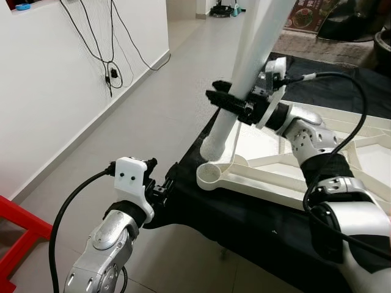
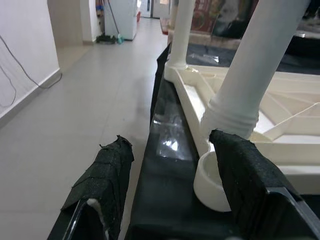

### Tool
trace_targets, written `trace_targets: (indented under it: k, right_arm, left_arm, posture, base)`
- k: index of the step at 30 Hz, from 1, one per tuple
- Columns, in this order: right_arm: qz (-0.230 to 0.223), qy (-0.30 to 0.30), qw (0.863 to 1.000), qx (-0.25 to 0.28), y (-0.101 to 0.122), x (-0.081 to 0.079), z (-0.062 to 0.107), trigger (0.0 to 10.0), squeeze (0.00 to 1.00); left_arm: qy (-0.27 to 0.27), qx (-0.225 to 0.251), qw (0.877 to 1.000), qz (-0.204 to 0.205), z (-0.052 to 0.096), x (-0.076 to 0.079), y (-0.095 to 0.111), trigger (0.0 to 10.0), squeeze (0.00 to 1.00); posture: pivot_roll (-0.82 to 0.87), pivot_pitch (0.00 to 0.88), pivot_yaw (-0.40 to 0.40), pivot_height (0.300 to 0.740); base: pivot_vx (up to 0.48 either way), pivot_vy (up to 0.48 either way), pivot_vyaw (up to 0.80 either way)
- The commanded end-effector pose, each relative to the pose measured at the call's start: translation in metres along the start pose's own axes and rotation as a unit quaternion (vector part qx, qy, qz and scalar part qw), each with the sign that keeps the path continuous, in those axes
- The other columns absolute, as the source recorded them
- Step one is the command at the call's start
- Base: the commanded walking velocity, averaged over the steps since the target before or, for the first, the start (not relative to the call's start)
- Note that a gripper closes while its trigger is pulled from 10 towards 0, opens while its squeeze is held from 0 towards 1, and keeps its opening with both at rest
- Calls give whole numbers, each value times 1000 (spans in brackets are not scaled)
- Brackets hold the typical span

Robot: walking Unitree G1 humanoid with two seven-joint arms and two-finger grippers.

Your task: Building children table

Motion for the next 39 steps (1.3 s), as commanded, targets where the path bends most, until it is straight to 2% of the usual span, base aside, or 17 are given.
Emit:
trace_targets:
  k: [1,13,20,29,33,39]
  right_arm:
    - [5,33,999,-17,2,-6,-2,10000,0]
    - [11,71,997,-42,-16,-12,-5,10000,0]
    - [13,81,996,-42,-17,-14,-6,10000,0]
    - [21,88,993,-71,-25,-14,0,10000,0]
    - [20,92,993,-74,-26,-13,4,10000,0]
    - [14,97,992,-80,-30,-14,8,10000,0]
  left_arm:
    - [-2,-14,1000,10,5,5,-5,10000,0]
    - [-2,-28,999,17,14,10,-8,10000,0]
    - [-3,-33,999,20,16,12,-9,10000,0]
    - [-4,-36,999,22,16,13,-9,10000,0]
    - [-2,-34,999,22,15,14,-8,10000,0]
    - [-3,-37,999,24,17,13,-10,10000,0]
  posture:
    - [136,176,-40,740]
    - [150,209,-39,740]
    - [147,218,-38,740]
    - [140,226,-36,740]
    - [109,224,-60,740]
    - [97,225,-34,740]
  base:
    - [0,0,0]
    - [0,0,0]
    - [0,0,0]
    - [0,0,0]
    - [0,0,0]
    - [0,0,0]
Point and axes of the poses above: a point about 5 cm out from each wrist's last joint towards the gripper, its own z axis pointing back from the gripper into the wrist, its own y axis along the axis of the wrist's last joint, x = y × z, the point moved 3 cm from there along -z, pointing out of the wrist towards the gripper, and after that the axes turned 9 degrees about -z, right-handed, at the moved point
